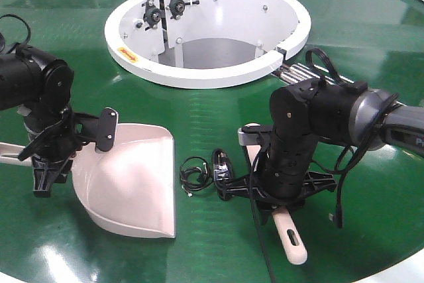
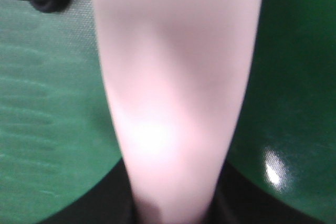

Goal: Clean and inspect green conveyor with broom and dustpan
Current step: 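Sweep the black cable with the brush into the held dustpan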

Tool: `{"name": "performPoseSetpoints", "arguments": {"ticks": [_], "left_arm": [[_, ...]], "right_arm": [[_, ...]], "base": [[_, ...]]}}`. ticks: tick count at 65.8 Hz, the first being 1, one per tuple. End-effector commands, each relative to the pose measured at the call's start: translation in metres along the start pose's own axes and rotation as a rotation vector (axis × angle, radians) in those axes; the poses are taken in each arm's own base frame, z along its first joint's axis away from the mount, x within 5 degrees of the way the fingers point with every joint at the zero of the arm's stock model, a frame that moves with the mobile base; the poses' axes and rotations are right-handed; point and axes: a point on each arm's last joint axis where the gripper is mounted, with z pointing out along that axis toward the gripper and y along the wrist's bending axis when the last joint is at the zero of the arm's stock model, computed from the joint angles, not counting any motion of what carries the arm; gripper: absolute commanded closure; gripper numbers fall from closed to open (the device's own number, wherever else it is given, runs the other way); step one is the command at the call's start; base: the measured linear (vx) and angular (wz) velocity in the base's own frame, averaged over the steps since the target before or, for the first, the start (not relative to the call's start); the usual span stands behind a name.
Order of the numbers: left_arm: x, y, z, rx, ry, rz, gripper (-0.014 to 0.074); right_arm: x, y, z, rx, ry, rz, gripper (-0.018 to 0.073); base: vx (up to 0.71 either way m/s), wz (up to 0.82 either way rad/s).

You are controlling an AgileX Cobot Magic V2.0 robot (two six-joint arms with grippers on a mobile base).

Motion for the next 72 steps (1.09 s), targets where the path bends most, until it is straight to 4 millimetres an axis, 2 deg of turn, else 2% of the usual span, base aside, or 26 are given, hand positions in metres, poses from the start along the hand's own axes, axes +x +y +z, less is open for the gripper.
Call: {"name": "performPoseSetpoints", "arguments": {"ticks": [1, 24, 34, 44, 56, 72], "left_arm": [[0.003, 0.002, -0.024, -0.078, -0.027, -0.02, 0.0602], [0.003, 0.002, -0.024, -0.078, -0.027, -0.02, 0.0602], [0.003, 0.002, -0.024, -0.078, -0.027, -0.02, 0.0602], [0.003, 0.002, -0.024, -0.078, -0.027, -0.02, 0.0602], [0.003, 0.002, -0.024, -0.078, -0.027, -0.02, 0.0602], [0.003, 0.002, -0.024, -0.078, -0.027, -0.02, 0.0602]], "right_arm": [[-0.002, 0.001, -0.019, -0.03, -0.065, -0.006, 0.0564], [-0.009, 0.005, -0.013, -0.026, -0.039, -0.028, 0.0564], [-0.014, 0.015, -0.014, -0.04, -0.009, -0.071, 0.0564], [-0.016, 0.028, -0.005, -0.027, 0.059, -0.103, 0.0564], [-0.016, 0.063, 0.002, -0.08, 0.081, -0.191, 0.0564], [-0.018, 0.126, -0.011, -0.191, 0.031, -0.325, 0.0564]], "base": [[0.0, 0.0], [0.0, 0.0], [0.0, 0.0], [0.0, 0.0], [0.0, 0.0], [0.0, 0.0]]}}
